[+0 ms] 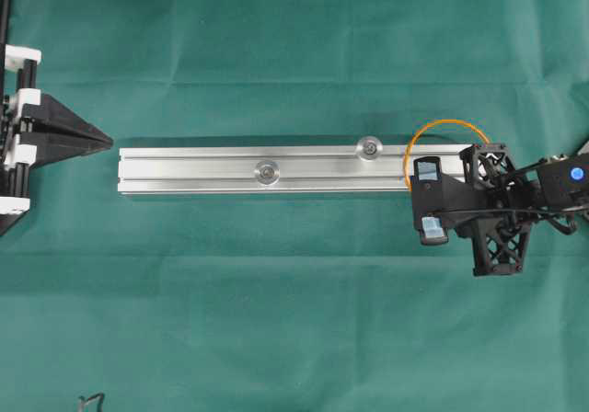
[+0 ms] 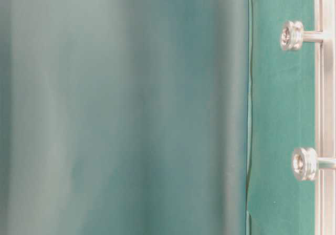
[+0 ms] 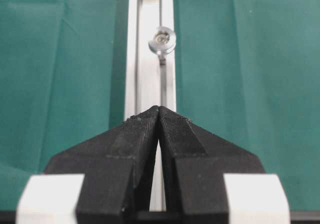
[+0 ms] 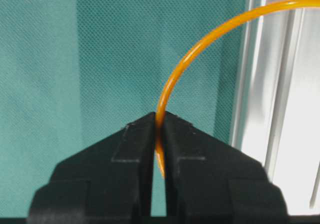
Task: Hook the rubber onto the shaft.
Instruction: 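Lift the band and pull it left along the bar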
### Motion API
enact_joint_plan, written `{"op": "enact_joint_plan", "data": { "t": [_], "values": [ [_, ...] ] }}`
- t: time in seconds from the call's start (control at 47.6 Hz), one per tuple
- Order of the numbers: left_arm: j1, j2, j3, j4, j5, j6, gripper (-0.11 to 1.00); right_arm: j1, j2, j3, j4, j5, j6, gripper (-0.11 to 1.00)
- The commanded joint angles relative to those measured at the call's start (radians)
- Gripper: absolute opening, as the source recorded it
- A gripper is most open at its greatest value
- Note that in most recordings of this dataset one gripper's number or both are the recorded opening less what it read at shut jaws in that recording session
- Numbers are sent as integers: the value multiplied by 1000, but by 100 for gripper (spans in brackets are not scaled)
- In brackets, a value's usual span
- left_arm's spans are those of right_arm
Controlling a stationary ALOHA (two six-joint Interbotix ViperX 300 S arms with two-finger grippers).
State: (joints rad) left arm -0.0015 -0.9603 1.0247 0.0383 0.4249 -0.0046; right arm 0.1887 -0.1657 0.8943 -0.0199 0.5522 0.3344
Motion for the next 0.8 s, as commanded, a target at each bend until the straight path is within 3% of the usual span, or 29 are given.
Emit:
{"op": "enact_joint_plan", "data": {
  "t": [0.0, 0.483, 0.777],
  "values": [
    [3, 8, -31, 0, -5, 0, 0, 3, -8, -17, -3, -5, 0, 6],
    [3, 8, -31, 0, -5, 0, 0, 3, -80, -63, -12, 104, -2, 6],
    [3, 8, -31, 0, -5, 0, 0, 3, -133, -146, -71, 245, 0, 6]
  ]
}}
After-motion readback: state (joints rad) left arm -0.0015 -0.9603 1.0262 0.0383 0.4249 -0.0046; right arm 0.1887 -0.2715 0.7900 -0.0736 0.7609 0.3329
